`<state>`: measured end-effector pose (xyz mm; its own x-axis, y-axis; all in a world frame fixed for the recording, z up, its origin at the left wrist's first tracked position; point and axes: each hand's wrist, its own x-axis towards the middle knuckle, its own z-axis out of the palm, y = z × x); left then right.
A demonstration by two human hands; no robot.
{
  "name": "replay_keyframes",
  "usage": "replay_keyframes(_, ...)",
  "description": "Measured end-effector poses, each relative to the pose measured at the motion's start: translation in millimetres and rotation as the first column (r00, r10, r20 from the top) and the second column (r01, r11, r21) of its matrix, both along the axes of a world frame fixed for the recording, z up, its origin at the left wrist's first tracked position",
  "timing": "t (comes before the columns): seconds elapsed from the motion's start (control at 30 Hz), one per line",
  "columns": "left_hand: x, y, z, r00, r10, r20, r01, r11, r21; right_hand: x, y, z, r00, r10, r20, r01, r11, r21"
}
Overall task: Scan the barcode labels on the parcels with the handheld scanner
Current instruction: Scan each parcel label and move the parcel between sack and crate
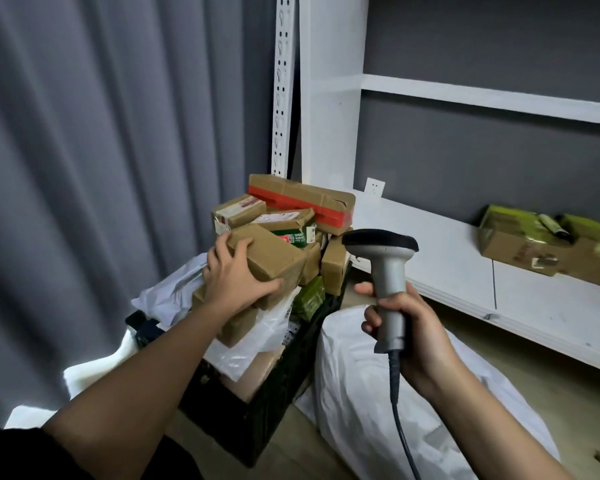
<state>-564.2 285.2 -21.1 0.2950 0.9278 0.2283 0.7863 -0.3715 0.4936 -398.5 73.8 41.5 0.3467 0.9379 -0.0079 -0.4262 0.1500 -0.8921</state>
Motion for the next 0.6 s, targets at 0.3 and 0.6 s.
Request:
replay_keyframes(0.3,15,-75,43,0.592,0.231,0.772,0.538,0.600,-0.592,49,-5,1,0.938,-0.257,0.232,0.279,0.958,-0.066)
replay_keyframes(0.6,41,-91,25,0.622,0.490,0.611,0.661,0.089,-0.745,56,-23,-35,0.865,-0.268,0.424,0.291,0.957,0.013)
